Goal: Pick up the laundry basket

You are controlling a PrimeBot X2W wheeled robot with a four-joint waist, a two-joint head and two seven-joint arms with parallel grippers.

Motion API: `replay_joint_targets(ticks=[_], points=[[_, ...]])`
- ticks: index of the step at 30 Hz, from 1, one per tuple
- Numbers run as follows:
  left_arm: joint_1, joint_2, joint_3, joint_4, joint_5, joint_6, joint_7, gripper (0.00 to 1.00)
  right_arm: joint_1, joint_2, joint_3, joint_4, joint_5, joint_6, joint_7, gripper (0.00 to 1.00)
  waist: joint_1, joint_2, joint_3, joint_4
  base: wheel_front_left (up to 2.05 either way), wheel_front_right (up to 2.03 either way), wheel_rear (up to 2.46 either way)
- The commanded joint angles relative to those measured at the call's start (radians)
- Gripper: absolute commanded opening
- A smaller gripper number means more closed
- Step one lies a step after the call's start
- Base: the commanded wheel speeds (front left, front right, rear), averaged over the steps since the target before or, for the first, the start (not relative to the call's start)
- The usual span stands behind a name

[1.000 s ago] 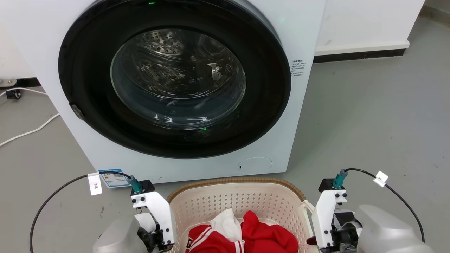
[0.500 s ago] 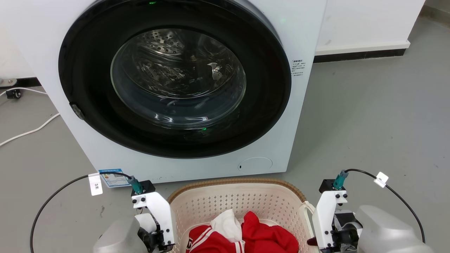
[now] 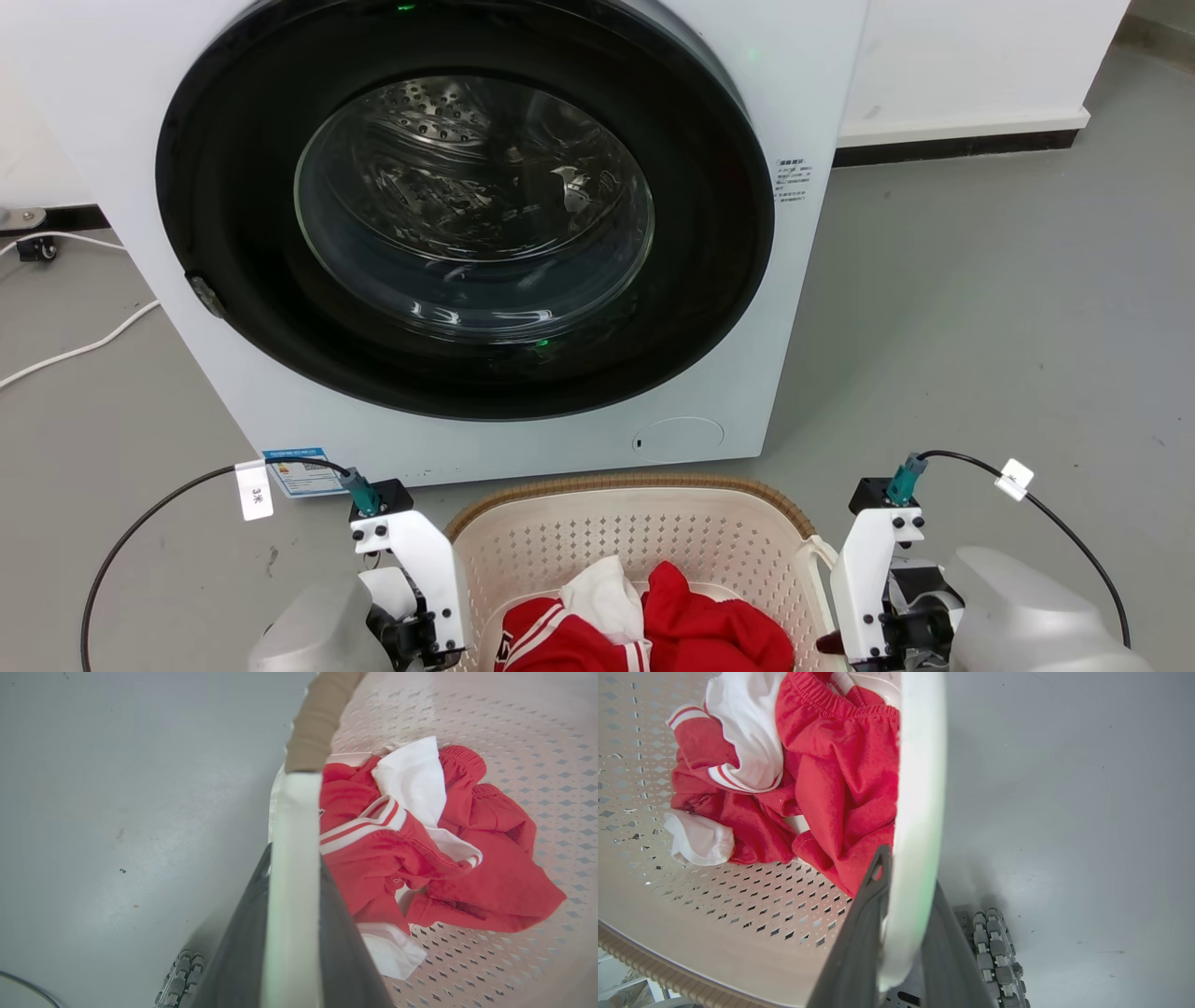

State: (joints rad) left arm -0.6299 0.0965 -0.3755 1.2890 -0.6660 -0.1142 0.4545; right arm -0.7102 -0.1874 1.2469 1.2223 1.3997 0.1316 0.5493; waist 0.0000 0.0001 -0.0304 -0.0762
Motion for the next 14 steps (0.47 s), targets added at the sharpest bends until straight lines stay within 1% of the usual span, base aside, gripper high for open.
replay_joint_targets(ticks=[1, 14], points=[[0.008, 0.023, 0.001, 0.000, -0.004, -0.002, -0.003, 0.00, 0.013, -0.020, 0.005, 0.016, -0.005, -0.002, -0.001, 0.00, 0.0000, -0.0001, 0.000, 0.001, 0.00, 0.00, 0.00], [0.012, 0.017, -0.008, 0.000, -0.015, -0.004, 0.004, 0.00, 0.013, -0.020, 0.005, 0.022, -0.005, -0.002, -0.002, 0.00, 0.0000, -0.0001, 0.000, 0.001, 0.00, 0.00, 0.00]])
